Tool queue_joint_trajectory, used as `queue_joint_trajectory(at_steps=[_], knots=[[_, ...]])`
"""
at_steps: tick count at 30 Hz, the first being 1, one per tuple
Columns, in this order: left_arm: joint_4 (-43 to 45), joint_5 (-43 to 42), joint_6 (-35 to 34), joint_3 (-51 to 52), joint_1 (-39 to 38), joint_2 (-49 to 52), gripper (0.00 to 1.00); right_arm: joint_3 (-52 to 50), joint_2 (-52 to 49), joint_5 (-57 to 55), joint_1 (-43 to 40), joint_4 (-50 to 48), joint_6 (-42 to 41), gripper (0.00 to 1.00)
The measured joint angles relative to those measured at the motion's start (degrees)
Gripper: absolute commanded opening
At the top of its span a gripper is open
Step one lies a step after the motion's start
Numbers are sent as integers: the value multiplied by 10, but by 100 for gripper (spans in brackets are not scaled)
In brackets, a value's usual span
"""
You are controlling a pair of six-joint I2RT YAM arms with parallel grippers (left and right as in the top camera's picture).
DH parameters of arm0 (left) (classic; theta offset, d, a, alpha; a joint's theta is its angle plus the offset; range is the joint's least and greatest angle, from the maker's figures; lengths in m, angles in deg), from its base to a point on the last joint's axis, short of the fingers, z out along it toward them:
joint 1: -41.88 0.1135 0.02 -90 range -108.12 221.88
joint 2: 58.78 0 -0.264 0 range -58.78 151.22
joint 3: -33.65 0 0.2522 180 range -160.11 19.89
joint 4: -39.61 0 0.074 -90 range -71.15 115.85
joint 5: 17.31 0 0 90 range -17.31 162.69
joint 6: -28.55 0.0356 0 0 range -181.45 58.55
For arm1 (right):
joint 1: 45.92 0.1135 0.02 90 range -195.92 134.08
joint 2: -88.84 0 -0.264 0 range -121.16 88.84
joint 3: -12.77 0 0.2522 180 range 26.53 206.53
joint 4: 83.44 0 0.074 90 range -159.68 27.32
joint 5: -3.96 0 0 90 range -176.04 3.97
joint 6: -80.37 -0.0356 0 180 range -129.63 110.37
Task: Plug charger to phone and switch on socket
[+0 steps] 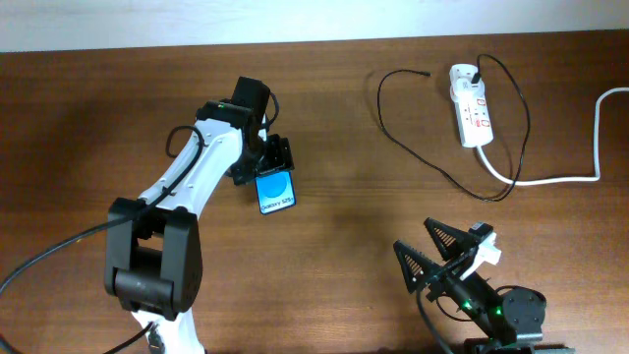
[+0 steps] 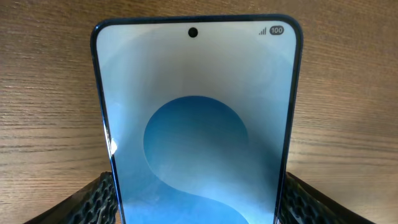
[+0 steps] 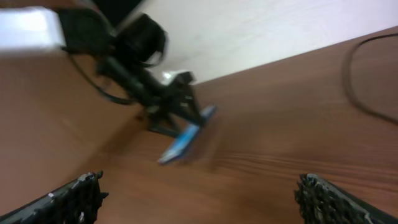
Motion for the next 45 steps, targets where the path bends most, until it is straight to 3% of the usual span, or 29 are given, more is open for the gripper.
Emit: queue_joint_trajectory(at_steps=[4,7,12,14,16,19,23,25,27,31,34,37,40,43,45], knots=[[2,-3,-13,0,0,0,18,11,-5,-15,0,-16,-71,98],[3,-3,-15,0,0,0,14,108,-69,-51,0,30,-49,98],[3,-5,-15,-5,0,0,7,383,-337,-146,0,301,75,98],[5,-6,-15,-7,0,0,0,489,-454,-173,0,362,141,98],[5,-7,-15,-7,0,0,0,555,-526,-181,0,389,170,96],[5,-7,-15,-7,0,0,0,572,-607,-180,0,336,185,89],[5,-7,-15,-7,0,0,0,664,-787,-189,14,331,138,89],[6,-7,-15,-7,0,1,0,789,-897,-224,38,381,121,87],[6,-6,-15,-8,0,1,0,975,-1042,-261,54,415,81,86],[7,-6,-15,-9,0,1,0,1171,-1232,-281,54,438,-35,85],[6,-2,-15,-9,0,1,0,1210,-1344,-280,49,400,-156,85],[7,2,-15,-9,0,1,0,1211,-1394,-274,45,353,-242,84],[7,2,-15,-9,0,1,0,1212,-1412,-275,45,334,-274,73],[9,2,-15,-9,0,1,0,1215,-1418,-274,43,300,-288,41],[12,2,-15,-9,0,1,0,1215,-1421,-274,41,289,-290,35]])
